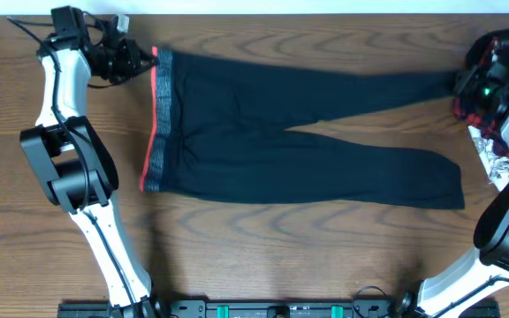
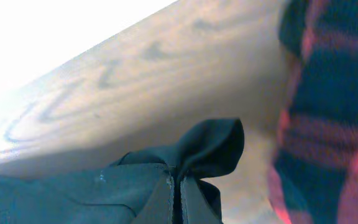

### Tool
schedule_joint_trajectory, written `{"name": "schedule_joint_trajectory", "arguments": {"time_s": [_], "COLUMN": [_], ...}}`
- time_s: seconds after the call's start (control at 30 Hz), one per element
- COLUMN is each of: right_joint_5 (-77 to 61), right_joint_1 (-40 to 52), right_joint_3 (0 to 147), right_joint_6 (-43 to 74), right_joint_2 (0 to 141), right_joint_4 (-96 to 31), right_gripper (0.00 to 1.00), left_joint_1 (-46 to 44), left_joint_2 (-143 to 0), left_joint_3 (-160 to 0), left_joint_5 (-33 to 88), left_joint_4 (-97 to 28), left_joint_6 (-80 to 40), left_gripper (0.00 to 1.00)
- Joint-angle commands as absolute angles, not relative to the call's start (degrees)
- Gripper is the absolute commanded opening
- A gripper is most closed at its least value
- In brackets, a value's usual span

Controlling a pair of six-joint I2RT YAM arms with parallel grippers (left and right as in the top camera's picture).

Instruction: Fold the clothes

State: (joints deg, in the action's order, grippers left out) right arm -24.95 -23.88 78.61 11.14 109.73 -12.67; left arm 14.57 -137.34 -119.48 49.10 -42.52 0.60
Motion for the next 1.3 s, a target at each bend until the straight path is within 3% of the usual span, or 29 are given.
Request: {"name": "schedule_joint_trajectory", "arguments": {"time_s": [0.0, 0.2, 0.53, 0.87, 1.27], "right_joint_5": [-25.5, -24.9, -24.2, -25.6, -28.9], "right_joint_1": [-23.2, -23.2, -23.3, -23.3, -23.3], "right_joint_3": [81.8, 84.9, 87.3, 87.3, 87.3], "right_joint_6": [11.1, 11.1, 11.1, 11.1, 8.0], "right_joint_2": [108.0, 108.0, 108.0, 108.0, 107.1], "right_joint_4": [-12.9, -12.7, -12.6, -15.0, -31.9], "right_gripper": [0.01, 0.01, 0.01, 0.01, 0.01], "left_joint_1": [13.9, 13.8, 13.8, 13.8, 13.8], "left_joint_2": [-135.9, -135.9, -135.9, -134.4, -130.3], "left_joint_3": [-119.8, -119.8, -119.8, -119.9, -119.9], "left_joint_5": [46.8, 45.3, 38.1, 38.5, 39.4], "left_joint_4": [-40.0, -33.9, -33.7, -32.9, -47.5], "left_joint_6": [-2.9, -8.2, -8.3, -8.3, -4.4], "left_gripper": [0.06, 0.06, 0.06, 0.06, 0.06]}}
